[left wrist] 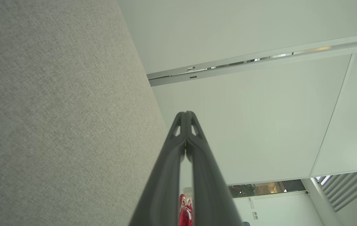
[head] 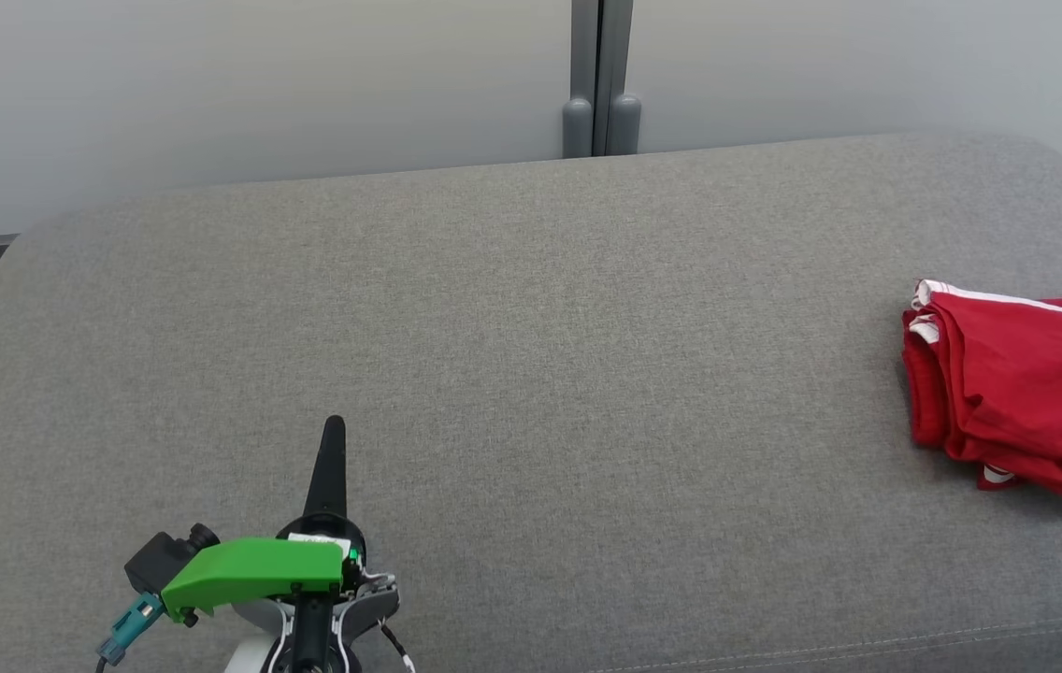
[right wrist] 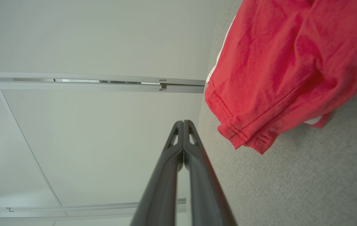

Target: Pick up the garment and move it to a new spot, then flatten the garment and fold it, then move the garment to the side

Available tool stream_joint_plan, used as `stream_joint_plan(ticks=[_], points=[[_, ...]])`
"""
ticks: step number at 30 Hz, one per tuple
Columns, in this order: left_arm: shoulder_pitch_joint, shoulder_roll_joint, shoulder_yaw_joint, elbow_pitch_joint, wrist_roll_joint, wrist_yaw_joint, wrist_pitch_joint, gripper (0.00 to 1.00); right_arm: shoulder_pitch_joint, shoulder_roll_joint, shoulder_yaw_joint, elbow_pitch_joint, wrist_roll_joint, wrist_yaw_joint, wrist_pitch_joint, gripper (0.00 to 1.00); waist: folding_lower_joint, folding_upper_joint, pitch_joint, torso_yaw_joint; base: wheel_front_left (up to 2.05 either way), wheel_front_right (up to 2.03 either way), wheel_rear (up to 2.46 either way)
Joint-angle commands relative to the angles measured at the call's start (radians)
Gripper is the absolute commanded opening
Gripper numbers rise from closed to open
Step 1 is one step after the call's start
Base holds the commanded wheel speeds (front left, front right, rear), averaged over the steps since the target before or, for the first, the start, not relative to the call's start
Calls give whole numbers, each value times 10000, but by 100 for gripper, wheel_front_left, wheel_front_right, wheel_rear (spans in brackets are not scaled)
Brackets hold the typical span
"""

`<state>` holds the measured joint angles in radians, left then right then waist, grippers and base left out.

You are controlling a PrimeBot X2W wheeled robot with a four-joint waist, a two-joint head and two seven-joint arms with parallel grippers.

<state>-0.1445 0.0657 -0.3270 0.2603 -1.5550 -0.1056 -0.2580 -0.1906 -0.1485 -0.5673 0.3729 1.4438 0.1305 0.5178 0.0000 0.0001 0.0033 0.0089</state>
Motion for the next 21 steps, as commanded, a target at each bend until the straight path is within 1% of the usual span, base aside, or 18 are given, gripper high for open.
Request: stream_joint_plan(ticks=[1, 17, 21], points=[[-188, -33, -5, 7, -173, -73, -57, 0, -154, -89, -105, 48, 225, 4, 106, 0, 0, -1, 1, -7, 0, 0, 0], [-280, -156, -33, 112, -1216, -278, -45, 0, -406, -154, -573, 403, 1299, 4, 673, 0, 0, -1, 14, -85, 0, 0, 0], [-290, -163, -35, 119, -1227, -296, -46, 0, -422, -150, -609, 429, 1351, 4, 722, 0, 0, -1, 16, -94, 0, 0, 0]])
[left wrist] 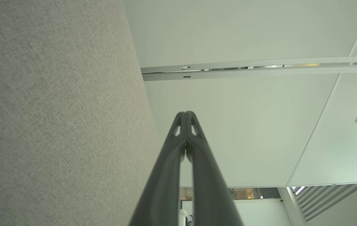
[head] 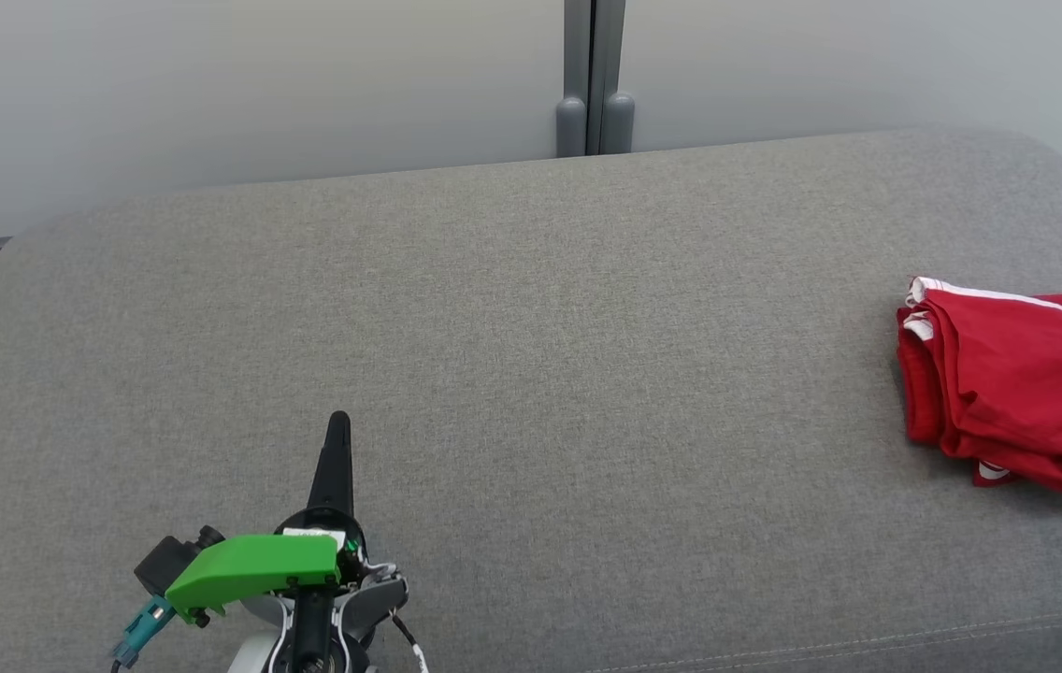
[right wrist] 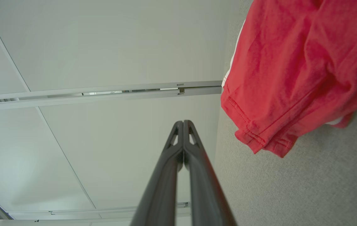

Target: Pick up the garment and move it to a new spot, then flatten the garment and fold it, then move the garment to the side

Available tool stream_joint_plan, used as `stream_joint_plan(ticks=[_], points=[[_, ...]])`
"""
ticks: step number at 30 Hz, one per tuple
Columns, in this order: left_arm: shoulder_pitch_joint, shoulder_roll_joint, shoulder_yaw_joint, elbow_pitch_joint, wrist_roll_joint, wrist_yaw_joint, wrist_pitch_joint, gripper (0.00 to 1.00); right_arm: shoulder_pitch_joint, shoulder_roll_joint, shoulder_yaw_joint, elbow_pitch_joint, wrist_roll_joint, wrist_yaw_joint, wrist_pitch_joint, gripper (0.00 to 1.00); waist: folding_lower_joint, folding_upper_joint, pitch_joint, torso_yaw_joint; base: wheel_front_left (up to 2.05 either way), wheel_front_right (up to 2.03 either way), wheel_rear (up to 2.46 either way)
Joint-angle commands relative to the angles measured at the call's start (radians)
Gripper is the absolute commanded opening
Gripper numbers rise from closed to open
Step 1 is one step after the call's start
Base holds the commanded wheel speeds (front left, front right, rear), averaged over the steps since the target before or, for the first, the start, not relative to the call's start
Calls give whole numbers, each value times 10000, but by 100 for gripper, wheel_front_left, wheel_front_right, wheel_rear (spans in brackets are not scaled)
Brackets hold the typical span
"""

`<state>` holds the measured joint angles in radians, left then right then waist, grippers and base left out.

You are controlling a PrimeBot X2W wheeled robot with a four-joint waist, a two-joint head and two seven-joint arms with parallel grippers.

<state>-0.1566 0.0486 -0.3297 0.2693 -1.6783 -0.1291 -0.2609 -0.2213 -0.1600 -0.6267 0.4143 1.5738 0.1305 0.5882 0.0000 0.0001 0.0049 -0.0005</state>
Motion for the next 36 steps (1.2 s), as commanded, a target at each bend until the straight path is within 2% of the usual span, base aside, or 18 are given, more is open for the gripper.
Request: stream_joint_plan(ticks=[1, 36], points=[[-167, 9, -8, 29, 6, -60, -16, 0, -116, -31, -18, 15, 48, 4, 21, 0, 0, -1, 0, 0, 0, 0, 0], [-147, 9, -6, 22, 6, -61, -18, 0, -118, 8, -75, 14, -37, 4, 78, 0, 0, -1, 0, 0, 0, 0, 0]])
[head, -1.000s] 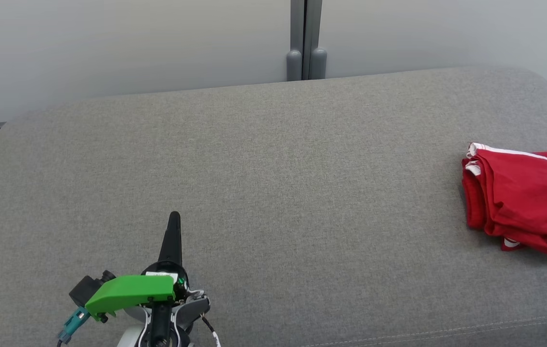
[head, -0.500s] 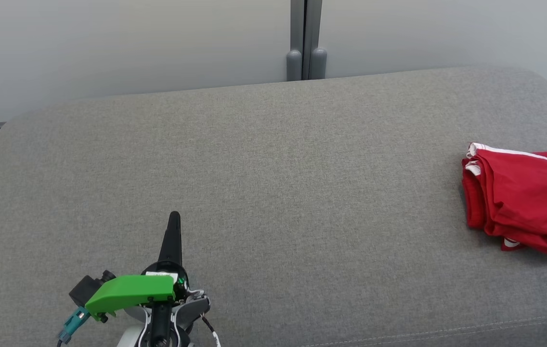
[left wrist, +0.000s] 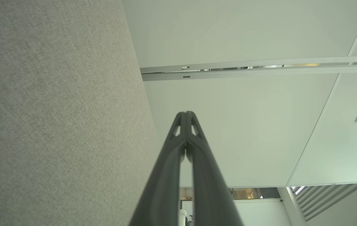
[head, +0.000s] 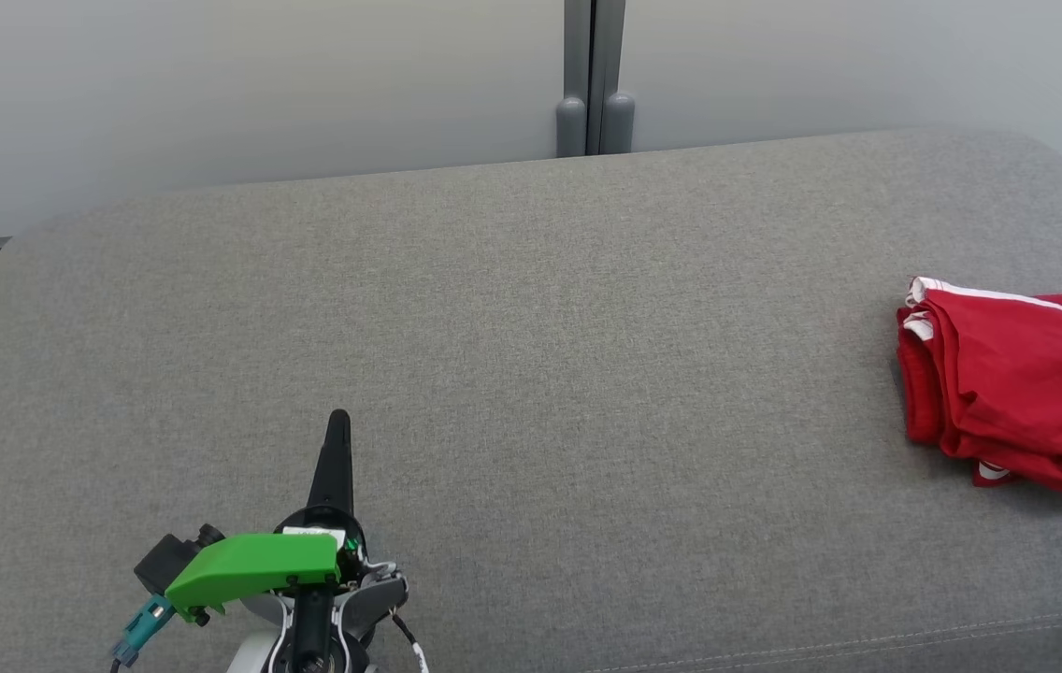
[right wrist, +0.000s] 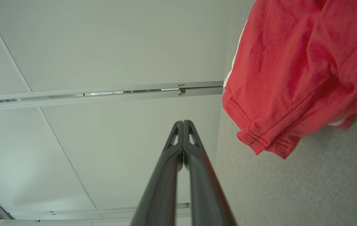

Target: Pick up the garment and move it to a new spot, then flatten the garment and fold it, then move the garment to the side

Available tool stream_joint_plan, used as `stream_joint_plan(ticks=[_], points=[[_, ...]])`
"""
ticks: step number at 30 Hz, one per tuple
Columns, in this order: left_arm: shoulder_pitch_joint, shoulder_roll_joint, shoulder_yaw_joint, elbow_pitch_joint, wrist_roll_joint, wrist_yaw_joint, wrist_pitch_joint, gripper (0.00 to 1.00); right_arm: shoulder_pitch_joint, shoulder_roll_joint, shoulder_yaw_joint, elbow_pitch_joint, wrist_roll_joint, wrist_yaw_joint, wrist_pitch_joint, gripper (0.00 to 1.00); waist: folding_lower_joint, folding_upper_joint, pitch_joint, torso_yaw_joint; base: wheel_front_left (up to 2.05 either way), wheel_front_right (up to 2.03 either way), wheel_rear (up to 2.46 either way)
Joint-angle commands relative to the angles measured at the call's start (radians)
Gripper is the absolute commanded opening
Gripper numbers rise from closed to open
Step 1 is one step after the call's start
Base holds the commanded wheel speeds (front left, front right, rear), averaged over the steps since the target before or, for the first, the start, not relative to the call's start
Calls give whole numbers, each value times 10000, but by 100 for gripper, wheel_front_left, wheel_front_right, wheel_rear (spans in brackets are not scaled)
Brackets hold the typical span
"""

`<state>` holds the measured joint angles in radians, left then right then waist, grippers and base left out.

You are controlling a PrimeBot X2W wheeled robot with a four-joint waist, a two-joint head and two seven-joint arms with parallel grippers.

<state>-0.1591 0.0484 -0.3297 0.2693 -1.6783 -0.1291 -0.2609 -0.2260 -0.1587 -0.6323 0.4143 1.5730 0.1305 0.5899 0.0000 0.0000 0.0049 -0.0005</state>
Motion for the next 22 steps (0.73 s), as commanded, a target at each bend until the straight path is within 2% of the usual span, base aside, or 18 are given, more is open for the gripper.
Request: stream_joint_plan(ticks=[1, 22], points=[[-122, 11, -6, 22, 6, -61, -18, 0, -71, -5, -22, 14, -31, 4, 63, 0, 0, 0, 0, 0, 0, 0, 0], [-122, 11, -6, 19, 6, -61, -16, 0, -75, 9, -48, 14, -60, 4, 70, 0, 0, 0, 0, 1, 0, 0, 0]])
